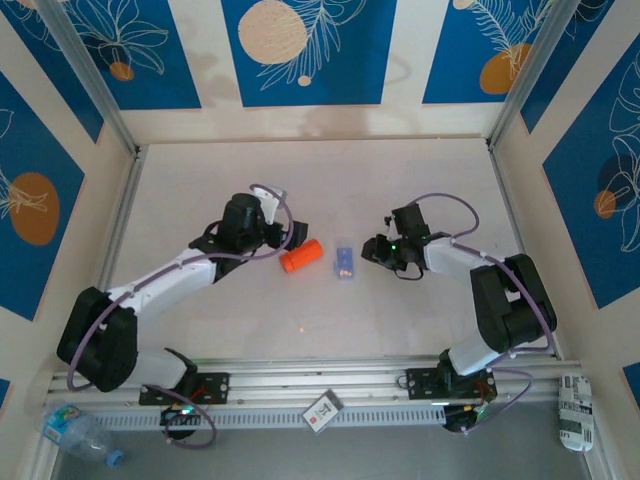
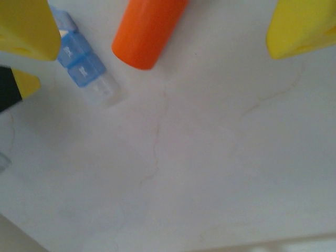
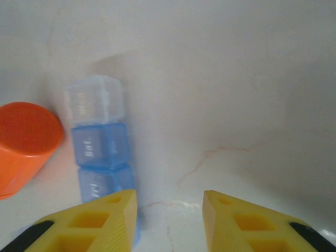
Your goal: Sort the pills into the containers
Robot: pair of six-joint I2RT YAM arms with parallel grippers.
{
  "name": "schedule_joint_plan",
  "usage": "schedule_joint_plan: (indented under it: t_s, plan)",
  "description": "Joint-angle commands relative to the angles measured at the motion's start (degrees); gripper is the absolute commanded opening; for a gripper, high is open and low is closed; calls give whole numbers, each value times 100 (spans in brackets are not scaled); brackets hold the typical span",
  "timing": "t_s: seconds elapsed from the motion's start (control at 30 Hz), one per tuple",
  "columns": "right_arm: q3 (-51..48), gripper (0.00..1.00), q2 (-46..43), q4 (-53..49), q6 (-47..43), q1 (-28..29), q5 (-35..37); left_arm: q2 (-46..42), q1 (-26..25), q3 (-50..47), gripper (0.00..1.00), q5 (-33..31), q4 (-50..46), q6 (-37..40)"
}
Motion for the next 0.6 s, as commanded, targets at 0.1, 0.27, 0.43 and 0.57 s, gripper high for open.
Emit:
schedule_joint_plan:
  t_s: [0.1,0.27,0.43,0.57]
  plan:
    - [1208,41,769,-760,-733,144,-312,467,-521,241,100,-230,-859,-113]
    - [1816,43,1284,-1175,-1004,254,-77,700,-841,362,100,-503,-1139,-144]
    - [2162,43,1600,-1355,-1135,339,-17,919,-1087,482,100,-811,-1372,-161]
    - [2262,43,1739,-1410,-1201,392,11,1126,-1231,662,100,-935,-1555,-161]
